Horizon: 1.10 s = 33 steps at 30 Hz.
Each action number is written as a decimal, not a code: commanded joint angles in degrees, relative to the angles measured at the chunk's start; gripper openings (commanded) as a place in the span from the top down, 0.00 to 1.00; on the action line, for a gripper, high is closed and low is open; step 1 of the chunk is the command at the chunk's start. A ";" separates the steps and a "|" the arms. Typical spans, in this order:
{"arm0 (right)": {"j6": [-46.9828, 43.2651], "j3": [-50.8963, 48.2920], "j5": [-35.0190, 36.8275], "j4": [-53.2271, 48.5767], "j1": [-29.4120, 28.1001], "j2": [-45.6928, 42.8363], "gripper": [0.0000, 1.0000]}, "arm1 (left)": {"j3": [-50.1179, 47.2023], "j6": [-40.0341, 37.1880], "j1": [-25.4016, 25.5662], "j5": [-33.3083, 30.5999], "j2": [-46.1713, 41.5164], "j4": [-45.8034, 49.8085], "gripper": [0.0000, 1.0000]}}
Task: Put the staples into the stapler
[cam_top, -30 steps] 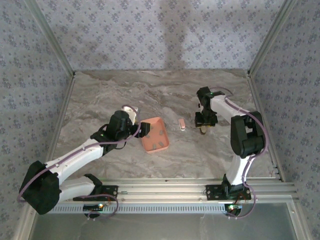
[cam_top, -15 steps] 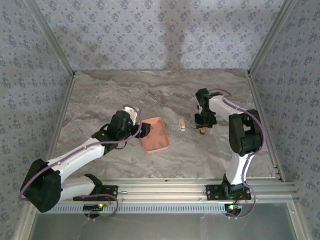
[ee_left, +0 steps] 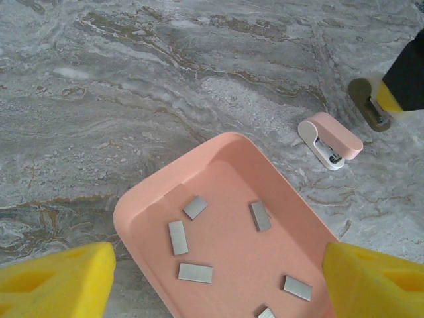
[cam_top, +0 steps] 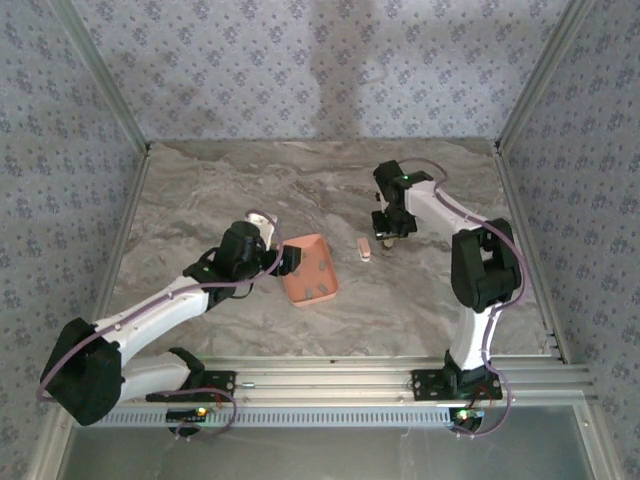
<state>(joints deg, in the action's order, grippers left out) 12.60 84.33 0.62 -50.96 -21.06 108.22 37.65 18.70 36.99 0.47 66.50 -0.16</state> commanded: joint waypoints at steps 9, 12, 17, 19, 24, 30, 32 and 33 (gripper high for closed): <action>0.40 0.93 -1.59 0.14 -1.18 4.55 0.64 | -0.36 0.10 -0.59 -1.15 -1.29 0.15 0.16; 0.55 1.07 -0.97 -0.09 -1.51 3.92 0.55 | -0.15 1.94 -0.99 -1.24 -1.30 1.11 0.14; 0.67 2.23 1.15 -1.49 -2.12 -0.62 0.51 | 1.67 8.27 -4.35 3.39 -1.81 6.53 0.12; 1.25 1.59 -1.74 -0.25 -2.48 -3.54 0.50 | 1.99 10.40 -5.70 5.04 -2.07 8.78 0.12; 8.14 -7.89 -16.87 12.76 -5.23 -12.90 0.47 | 0.27 15.22 -7.73 8.32 -2.43 11.03 0.12; 17.14 -19.05 -19.93 24.25 -11.42 -15.55 0.45 | -4.15 17.85 -7.81 10.19 -0.25 3.71 0.14; 18.42 -20.31 -19.74 25.27 -12.79 -14.40 0.44 | -3.91 17.45 -7.86 10.15 1.97 2.46 0.14; 18.88 -20.73 -20.04 25.75 -13.63 -13.62 0.44 | -3.66 17.05 -7.82 10.32 3.37 1.77 0.14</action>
<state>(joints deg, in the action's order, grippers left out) 26.74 65.45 -17.41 -29.21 -33.32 92.66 34.09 34.83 29.50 9.26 67.53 5.69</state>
